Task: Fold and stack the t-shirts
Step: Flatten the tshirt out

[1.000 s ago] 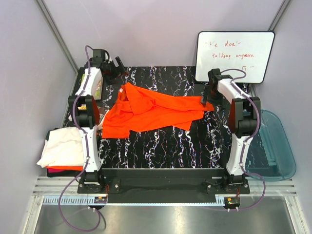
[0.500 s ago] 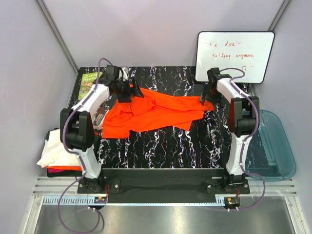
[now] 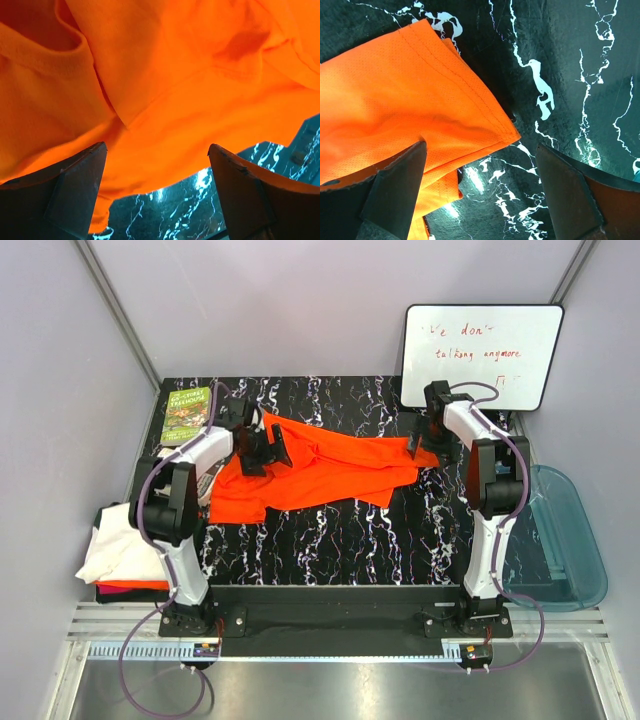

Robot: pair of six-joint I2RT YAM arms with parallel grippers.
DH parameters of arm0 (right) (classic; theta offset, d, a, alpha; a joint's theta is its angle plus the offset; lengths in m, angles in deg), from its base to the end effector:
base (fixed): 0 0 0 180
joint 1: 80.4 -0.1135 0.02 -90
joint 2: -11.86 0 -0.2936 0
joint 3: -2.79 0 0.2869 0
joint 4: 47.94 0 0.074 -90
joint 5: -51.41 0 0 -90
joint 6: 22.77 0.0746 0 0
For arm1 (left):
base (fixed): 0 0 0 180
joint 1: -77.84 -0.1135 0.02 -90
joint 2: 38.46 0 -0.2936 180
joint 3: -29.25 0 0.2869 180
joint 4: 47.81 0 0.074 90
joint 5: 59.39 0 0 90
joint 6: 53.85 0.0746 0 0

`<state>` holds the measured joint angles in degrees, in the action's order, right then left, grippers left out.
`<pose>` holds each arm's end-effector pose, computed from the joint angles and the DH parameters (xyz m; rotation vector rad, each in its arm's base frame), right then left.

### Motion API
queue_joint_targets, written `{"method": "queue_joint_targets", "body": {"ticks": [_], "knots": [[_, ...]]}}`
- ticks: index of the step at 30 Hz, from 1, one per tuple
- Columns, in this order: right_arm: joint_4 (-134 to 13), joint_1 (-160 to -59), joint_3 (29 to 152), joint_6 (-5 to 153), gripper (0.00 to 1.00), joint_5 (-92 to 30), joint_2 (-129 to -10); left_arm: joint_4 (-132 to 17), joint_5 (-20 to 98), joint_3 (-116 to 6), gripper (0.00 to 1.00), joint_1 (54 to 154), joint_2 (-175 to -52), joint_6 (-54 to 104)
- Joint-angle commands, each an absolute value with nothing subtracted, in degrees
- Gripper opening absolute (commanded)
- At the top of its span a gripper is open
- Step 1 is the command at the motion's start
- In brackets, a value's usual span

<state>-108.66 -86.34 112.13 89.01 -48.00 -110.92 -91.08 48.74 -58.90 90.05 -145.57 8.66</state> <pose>0.4969 0.0394 0.1517 0.4223 2.8001 -0.1319 0.4302 -0.1169 0.1727 -0.2555 2.7125 -0.6371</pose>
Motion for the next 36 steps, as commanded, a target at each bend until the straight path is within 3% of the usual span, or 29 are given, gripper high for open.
{"method": "queue_joint_targets", "body": {"ticks": [1, 5, 8, 9, 11, 12, 13, 14, 24, 29, 31, 32, 33, 36], "knots": [[-107.7, -86.1, 113.6, 87.4, 0.98, -48.0, -109.8, -88.4, 46.6, -62.7, 0.87, 90.0, -148.8, 7.4], [-107.7, -85.8, 114.1, 87.2, 0.98, -48.3, -109.9, -87.9, 46.3, -64.6, 0.86, 90.2, -152.5, 7.5], [-107.7, -85.3, 114.3, 86.7, 0.98, -48.3, -109.7, -87.6, 46.9, -66.5, 0.74, 90.3, -153.9, 7.2], [-107.7, -85.0, 114.4, 86.7, 0.98, -48.4, -109.7, -87.6, 46.9, -67.8, 0.60, 90.4, -154.3, 7.1], [-107.7, -84.7, 114.6, 86.5, 0.98, -48.3, -109.6, -87.9, 47.2, -69.4, 0.42, 90.5, -155.8, 7.1], [-107.7, -84.4, 114.6, 86.3, 0.98, -48.3, -109.6, -88.2, 47.7, -70.7, 0.17, 90.5, -156.1, 7.1], [-107.7, -84.1, 114.6, 86.3, 0.98, -48.3, -109.6, -88.4, 47.7, -71.2, 0.05, 90.5, -156.4, 6.9], [-107.7, -84.0, 114.7, 86.2, 0.98, -48.1, -109.6, -89.1, 47.8, -71.7, 0.00, 90.5, -156.1, 6.8], [-107.7, -82.3, 115.8, 87.3, 0.98, -47.1, -110.5, -91.3, 44.1, -71.9, 0.00, 90.4, -149.7, 7.2], [-107.7, -80.8, 117.1, 89.9, 0.98, -41.1, -112.0, -91.8, 44.9, -73.2, 0.00, 88.8, -150.0, 7.0], [-107.7, -79.0, 117.3, 90.8, 0.98, -39.5, -112.9, -91.8, 46.9, -74.4, 0.24, 87.2, -151.0, 6.6], [-107.7, -78.7, 117.3, 91.2, 0.98, -38.8, -113.3, -91.8, 47.6, -74.9, 0.32, 86.8, -151.5, 6.6], [-107.6, -78.6, 117.3, 91.4, 0.98, -38.7, -114.0, -91.8, 48.2, -75.9, 0.37, 86.2, -151.7, 6.7], [-107.7, -78.3, 117.5, 92.0, 0.98, -36.9, -115.4, -92.3, 48.8, -77.8, 0.37, 85.8, -152.8, 7.3]]}}
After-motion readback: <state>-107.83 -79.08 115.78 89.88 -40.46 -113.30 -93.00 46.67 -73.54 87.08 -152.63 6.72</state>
